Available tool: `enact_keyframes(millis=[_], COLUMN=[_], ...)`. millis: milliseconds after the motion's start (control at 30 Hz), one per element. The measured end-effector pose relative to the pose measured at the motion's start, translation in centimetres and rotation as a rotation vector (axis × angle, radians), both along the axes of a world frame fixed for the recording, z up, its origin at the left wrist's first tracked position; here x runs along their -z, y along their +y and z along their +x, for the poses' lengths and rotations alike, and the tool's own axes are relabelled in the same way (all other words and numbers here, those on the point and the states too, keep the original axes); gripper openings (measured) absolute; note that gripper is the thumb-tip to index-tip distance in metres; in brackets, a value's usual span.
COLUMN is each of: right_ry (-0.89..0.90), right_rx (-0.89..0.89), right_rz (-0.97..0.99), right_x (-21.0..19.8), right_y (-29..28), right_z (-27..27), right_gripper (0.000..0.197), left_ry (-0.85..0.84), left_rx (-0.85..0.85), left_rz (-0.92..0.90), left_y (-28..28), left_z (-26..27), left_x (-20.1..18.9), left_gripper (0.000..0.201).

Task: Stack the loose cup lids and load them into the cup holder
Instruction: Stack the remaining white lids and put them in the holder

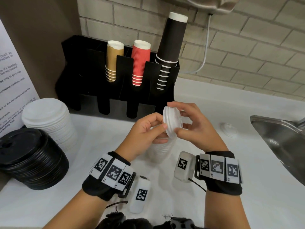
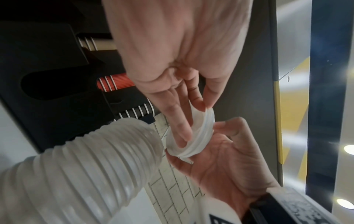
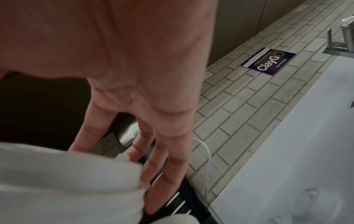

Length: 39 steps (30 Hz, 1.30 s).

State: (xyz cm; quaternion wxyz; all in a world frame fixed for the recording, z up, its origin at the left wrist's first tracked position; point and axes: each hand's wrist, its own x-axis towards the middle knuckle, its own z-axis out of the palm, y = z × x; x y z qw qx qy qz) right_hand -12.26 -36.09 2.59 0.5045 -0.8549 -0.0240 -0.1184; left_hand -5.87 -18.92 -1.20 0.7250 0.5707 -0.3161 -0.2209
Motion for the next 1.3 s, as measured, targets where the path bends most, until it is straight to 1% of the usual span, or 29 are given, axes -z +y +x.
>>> enact_keyframes(millis=[100,267,333,367,467,533,567,600,667,700,800,833,867,967,1100,1300], right_ry=[0.021,0.056,0.082,0.094,0.083,0.031,0.016,0.025,0.107,0.153,0.251,0.277,0.299,0.324,0.267,0.197], right_rx=[-0.029,-0.078,-0.113,-0.128,-0.124,-0.094,-0.066,-0.028,0.030,0.029,-0.035,-0.052,-0.060,-0.054,-0.077,-0.071], right_rz=[0.018,0.057,0.058,0.047,-0.006,-0.060,-0.084,-0.096,-0.111,-0.132,-0.176,-0.181,-0.181,-0.148,-0.158,-0.213], right_x=[0.0,-0.1,-0.4,-0.6,-1.4,-2.1,-2.3,-2.5,-2.6,-2.4,-1.2,-0.8,-0.4,0.6,1.2,2.5], right_y=[-0.2,-0.9,-1.2,-1.4,-1.7,-2.3,-2.8,-3.3,-4.0,-4.2,-4.1,-3.9,-3.6,-2.9,-2.4,-2.0], right_z=[-0.1,0.1,0.4,0.6,1.6,2.3,2.7,3.2,4.1,4.6,5.8,6.0,6.1,6.1,5.0,3.2], right_gripper=[0.064,0.062,0.063,0.063,0.059,0.056,0.055,0.055,0.054,0.053,0.045,0.043,0.041,0.042,0.043,0.054], left_ry=[0.004,-0.007,-0.037,-0.059,-0.122,-0.141,-0.140,-0.136,-0.112,-0.083,-0.021,-0.026,-0.031,-0.032,0.003,-0.052], left_rx=[0.034,0.038,0.021,0.003,-0.054,-0.142,-0.217,-0.305,-0.431,-0.437,-0.299,-0.268,-0.255,-0.226,-0.181,-0.164], left_rz=[0.015,0.004,0.009,0.015,0.003,-0.032,-0.035,-0.016,0.086,0.157,0.346,0.386,0.409,0.423,0.399,0.366], left_y=[0.0,-0.2,-0.4,-0.5,-0.7,-0.6,-0.6,-0.7,-0.9,-1.1,-1.7,-1.9,-2.1,-2.4,-2.1,-1.6], left_z=[0.1,0.3,0.3,0.5,0.9,1.3,1.5,1.9,2.6,2.8,2.9,2.7,2.6,2.5,2.4,2.4], left_x=[0.1,0.0,0.0,0.0,0.2,0.3,0.5,0.8,1.6,1.9,3.1,3.4,3.7,4.2,4.0,4.3], left_gripper=[0.012,0.017,0.024,0.024,0.017,0.013,0.009,0.010,0.024,0.033,0.068,0.072,0.071,0.058,0.059,0.061])
